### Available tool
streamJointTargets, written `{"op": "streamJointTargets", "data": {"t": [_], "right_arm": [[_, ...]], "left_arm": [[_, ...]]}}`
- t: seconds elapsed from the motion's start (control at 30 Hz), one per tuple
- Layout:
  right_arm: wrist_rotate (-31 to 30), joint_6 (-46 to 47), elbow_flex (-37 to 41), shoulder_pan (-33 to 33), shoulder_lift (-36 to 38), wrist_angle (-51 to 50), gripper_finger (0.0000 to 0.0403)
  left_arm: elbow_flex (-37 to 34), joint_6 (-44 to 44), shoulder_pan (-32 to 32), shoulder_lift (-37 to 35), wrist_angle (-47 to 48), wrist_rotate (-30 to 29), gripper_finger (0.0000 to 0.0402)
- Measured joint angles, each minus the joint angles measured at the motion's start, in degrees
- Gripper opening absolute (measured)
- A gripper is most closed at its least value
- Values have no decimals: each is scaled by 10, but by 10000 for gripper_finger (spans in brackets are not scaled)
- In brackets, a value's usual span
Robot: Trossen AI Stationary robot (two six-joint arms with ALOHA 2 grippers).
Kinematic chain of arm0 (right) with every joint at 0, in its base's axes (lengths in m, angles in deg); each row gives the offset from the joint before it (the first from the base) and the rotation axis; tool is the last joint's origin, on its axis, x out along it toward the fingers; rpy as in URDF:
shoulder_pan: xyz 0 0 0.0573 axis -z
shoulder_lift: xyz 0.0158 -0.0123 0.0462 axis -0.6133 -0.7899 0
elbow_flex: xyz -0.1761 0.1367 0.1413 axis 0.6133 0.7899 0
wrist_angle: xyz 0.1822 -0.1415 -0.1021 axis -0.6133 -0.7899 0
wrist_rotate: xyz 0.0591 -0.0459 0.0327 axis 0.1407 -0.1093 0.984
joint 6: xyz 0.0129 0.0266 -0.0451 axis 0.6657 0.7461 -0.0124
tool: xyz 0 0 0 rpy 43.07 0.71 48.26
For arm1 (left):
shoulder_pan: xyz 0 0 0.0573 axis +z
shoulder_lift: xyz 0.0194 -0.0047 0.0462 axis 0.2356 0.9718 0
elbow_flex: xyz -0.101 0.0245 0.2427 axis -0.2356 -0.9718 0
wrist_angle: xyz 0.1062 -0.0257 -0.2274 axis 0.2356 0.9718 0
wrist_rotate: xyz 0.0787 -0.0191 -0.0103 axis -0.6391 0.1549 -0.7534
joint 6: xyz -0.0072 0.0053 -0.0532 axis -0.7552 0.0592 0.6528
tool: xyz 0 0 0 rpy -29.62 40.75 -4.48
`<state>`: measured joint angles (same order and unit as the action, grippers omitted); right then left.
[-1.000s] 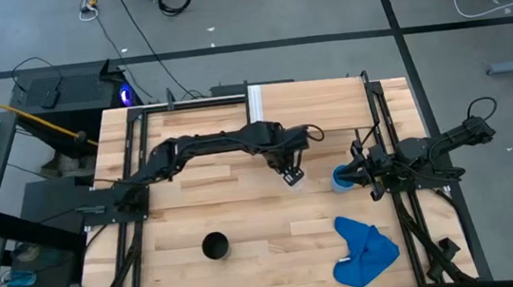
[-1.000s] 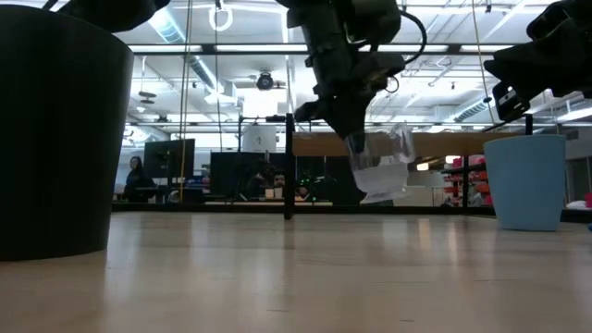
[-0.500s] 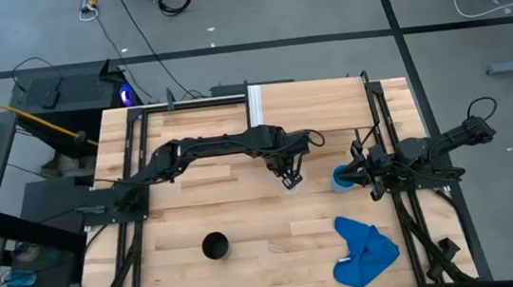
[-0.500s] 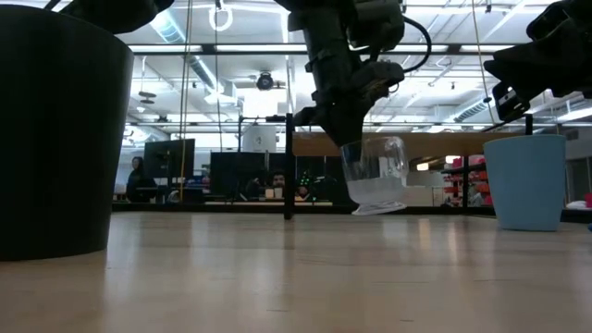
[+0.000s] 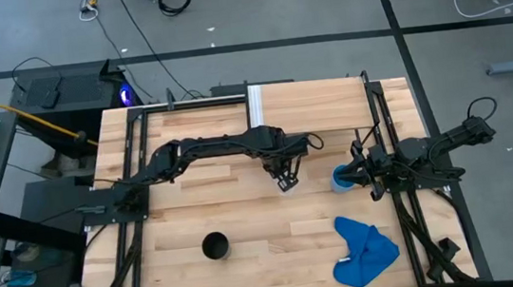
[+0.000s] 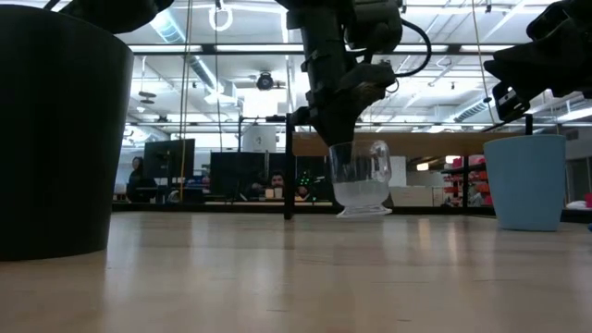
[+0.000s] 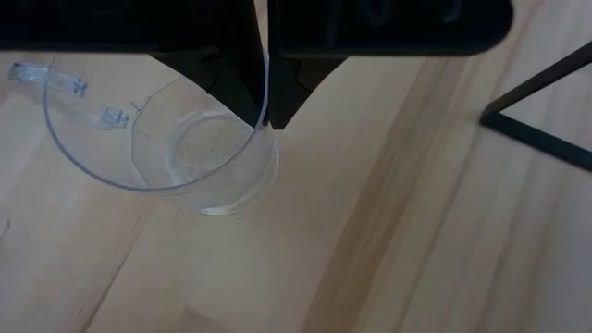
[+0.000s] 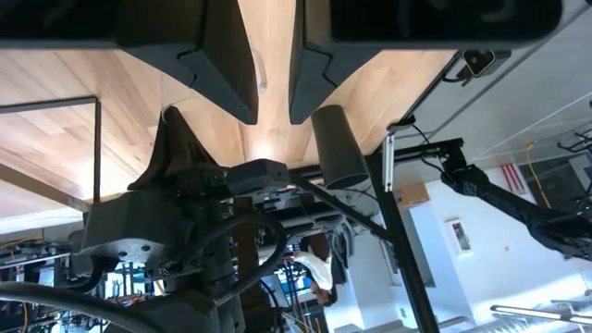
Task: Stack small to large cups/mugs on shelf
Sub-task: Move the transparent cup to the center of the table, then move the black cup to the center of the table
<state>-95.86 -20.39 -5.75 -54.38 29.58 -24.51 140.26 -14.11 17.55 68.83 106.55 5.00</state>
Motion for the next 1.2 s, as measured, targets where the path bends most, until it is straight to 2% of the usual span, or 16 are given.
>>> {"op": "streamJointTargets", "data": {"t": [0.67, 1.2], "right_arm": [[0, 0, 0, 0, 0, 0, 73], [0, 0, 0, 0, 0, 0, 73]], "left_arm": [[0, -12, 1, 18, 7, 2, 13], [0, -3, 1, 20, 1, 3, 114]]}}
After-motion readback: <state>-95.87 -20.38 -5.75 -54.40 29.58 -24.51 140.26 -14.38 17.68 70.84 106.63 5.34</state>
